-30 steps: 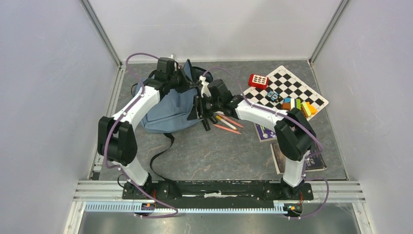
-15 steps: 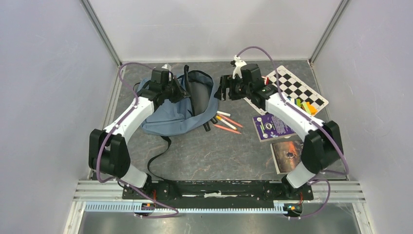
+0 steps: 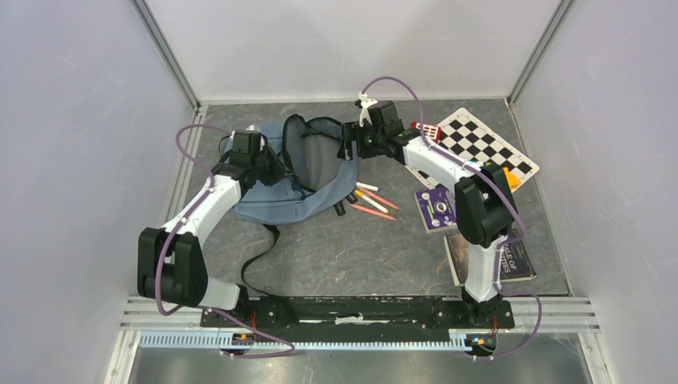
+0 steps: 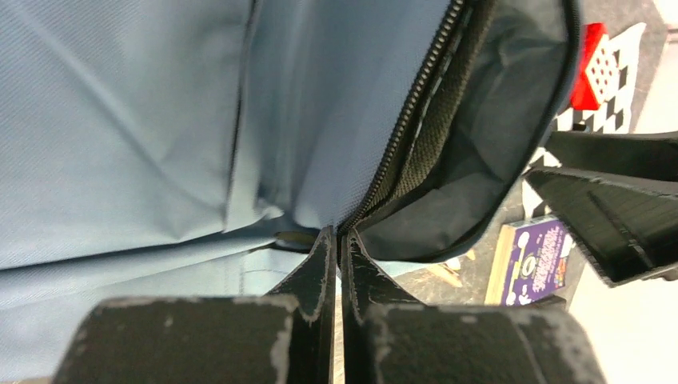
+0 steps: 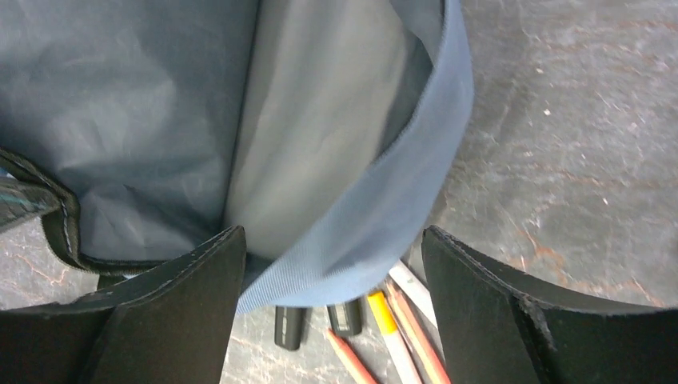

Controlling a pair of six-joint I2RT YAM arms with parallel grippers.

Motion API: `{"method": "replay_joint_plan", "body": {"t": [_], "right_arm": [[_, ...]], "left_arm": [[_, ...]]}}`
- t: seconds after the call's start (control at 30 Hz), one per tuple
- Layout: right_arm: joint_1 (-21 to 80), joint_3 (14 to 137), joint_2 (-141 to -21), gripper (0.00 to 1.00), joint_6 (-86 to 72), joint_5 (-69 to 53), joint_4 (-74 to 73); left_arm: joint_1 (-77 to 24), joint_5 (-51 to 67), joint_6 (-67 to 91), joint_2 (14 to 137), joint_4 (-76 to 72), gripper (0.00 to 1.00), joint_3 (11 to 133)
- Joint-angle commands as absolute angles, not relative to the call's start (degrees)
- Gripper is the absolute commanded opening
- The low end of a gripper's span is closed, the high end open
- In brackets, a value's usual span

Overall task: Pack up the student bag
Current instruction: Unzip the student bag at the center of the board.

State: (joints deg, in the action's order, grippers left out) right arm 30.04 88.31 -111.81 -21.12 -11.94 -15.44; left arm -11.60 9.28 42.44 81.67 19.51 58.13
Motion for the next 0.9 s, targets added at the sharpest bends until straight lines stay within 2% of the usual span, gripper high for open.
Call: {"method": "replay_joint_plan", "body": {"t": [0.0,0.1,0.2,0.23,0.37,0.4,0.43,0.53,0.77,0.87], "right_arm": [[32.14,93.73,-115.39,0.85,-20.18,-12.16,-12.15],[33.12,95.08,-117.64,0.84,-20.62,-8.52,-14.07],[33.40,94.90,-118.66,0.82,-21.20,-6.25,-15.35],[33.48,94.47,-118.67,0.82,-21.26,-5.73,-15.41],[34.08,93.65,-118.71,0.81,-20.67,-4.72,-15.46],[34.19,93.65,-118.74,0.81,-20.48,-4.61,-15.45],[34.35,93.77,-118.80,0.81,-20.26,-4.57,-15.39],[34.87,94.28,-119.13,0.81,-19.77,-4.23,-15.54],[35.68,95.07,-120.07,0.83,-18.86,-4.69,-16.03],[35.68,95.12,-120.13,0.84,-18.88,-5.08,-16.07]], "left_arm": [[-9.42,7.06,44.09,79.62,21.79,0.02,53.47],[-8.16,6.93,44.59,79.29,22.39,0.05,51.20],[-7.15,8.02,45.09,78.02,21.52,0.19,49.70],[-7.05,9.16,44.93,77.36,20.49,0.27,49.47],[-6.99,14.04,44.90,75.24,15.56,0.71,49.27],[-6.95,14.67,45.23,74.93,14.44,0.79,49.48],[-6.94,15.51,45.54,74.81,13.37,0.86,49.63],[-6.95,18.10,47.12,75.94,10.32,0.99,50.80],[-7.40,23.57,45.32,81.87,4.96,1.00,55.31],[-9.43,23.64,41.63,84.81,7.65,1.00,59.45]]}}
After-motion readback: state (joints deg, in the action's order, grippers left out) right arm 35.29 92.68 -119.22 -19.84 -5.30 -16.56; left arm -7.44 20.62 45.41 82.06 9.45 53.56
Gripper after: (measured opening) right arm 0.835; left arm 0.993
